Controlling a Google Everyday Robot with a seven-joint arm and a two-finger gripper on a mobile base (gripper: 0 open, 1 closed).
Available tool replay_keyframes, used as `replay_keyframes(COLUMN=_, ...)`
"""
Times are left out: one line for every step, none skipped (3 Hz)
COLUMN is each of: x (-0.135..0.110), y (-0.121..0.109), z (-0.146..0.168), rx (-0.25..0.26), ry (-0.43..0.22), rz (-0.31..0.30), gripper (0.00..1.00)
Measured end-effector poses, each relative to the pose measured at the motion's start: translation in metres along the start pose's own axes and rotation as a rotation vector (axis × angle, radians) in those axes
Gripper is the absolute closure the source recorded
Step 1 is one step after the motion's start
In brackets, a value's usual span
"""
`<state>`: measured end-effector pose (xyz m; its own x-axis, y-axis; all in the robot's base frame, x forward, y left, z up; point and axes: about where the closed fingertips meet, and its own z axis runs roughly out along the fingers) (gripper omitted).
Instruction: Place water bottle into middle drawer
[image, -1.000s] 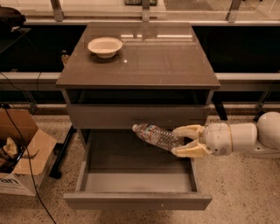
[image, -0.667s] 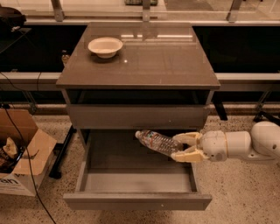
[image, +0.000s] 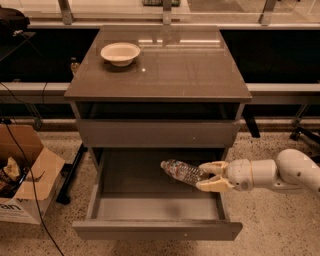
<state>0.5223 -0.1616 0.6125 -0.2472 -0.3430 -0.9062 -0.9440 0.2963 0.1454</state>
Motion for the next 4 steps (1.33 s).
replay_keyframes(x=0.002, y=0.000, z=0.000, rx=-0.001, ry=0.001, rz=0.003, gripper=1.00)
replay_keyframes(x=0.018, y=0.000, z=0.017, rx=-0.022, ry=0.038, rz=0.002, gripper=1.00)
replay_keyframes(x=0.043, y=-0.004, z=0.040, rx=-0.046, ry=0.050, rz=0.020, gripper=1.00)
replay_keyframes(x=0.073, y=-0.014, z=0.065, rx=-0.058, ry=0.046, rz=0.055, gripper=1.00)
